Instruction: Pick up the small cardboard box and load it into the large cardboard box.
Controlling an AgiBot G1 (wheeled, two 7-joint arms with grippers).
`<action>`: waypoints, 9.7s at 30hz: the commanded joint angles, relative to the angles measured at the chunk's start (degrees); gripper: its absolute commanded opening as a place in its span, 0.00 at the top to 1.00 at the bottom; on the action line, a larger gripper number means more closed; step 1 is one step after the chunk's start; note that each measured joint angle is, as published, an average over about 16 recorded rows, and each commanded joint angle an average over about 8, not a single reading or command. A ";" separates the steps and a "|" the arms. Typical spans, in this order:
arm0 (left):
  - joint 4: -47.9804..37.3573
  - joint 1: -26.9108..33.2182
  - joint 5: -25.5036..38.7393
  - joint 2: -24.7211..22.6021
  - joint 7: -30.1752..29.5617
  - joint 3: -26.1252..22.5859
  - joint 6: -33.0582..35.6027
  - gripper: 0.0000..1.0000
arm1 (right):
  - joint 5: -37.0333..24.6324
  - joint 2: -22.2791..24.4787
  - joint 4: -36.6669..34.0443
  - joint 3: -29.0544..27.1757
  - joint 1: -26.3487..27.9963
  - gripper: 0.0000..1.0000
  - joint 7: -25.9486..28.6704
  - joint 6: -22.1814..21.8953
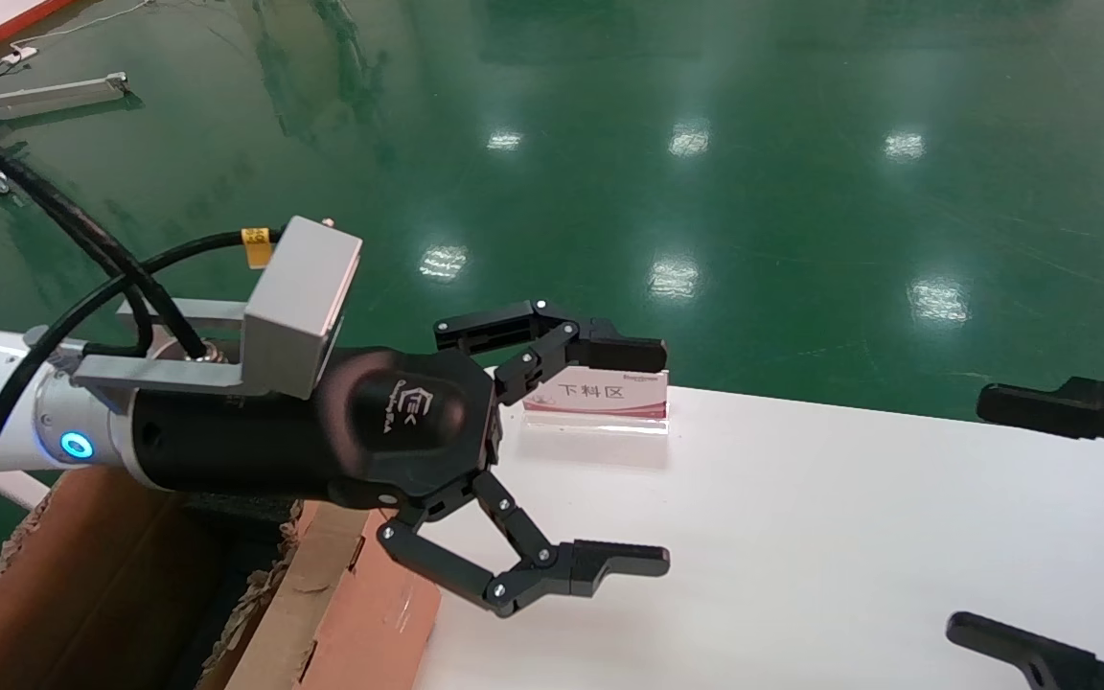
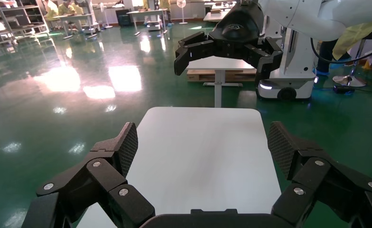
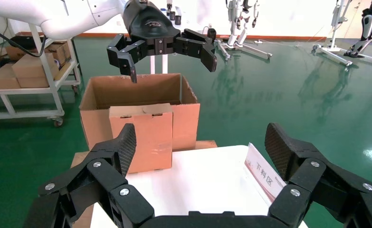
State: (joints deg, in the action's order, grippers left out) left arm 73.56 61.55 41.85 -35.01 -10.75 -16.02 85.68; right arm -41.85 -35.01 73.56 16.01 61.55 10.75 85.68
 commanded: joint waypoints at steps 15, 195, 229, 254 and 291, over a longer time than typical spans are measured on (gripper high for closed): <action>-0.02 -0.02 0.03 0.02 0.00 -0.01 -0.02 0.00 | 0.00 0.00 0.00 0.00 0.00 0.00 0.00 0.00; 9.28 69.82 37.05 -0.58 -83.97 -80.03 8.22 1.00 | 0.01 0.00 -0.01 0.00 -0.01 0.00 0.00 -0.01; 11.21 93.55 39.01 8.20 -81.95 -73.07 13.52 1.00 | 0.01 0.01 -0.02 0.00 -0.01 0.00 0.00 -0.01; 1.78 116.60 20.50 -17.03 -86.10 -133.92 13.99 1.00 | 0.01 0.01 -0.02 0.00 -0.01 0.00 0.00 -0.01; -20.95 118.35 20.76 7.33 -57.51 -145.29 14.01 1.00 | 0.01 0.01 -0.02 0.00 -0.01 0.00 0.00 -0.01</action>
State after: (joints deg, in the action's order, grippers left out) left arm 52.83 179.88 62.64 -27.75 -68.44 -161.24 99.58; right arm -41.84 -35.00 73.55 16.01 61.54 10.74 85.66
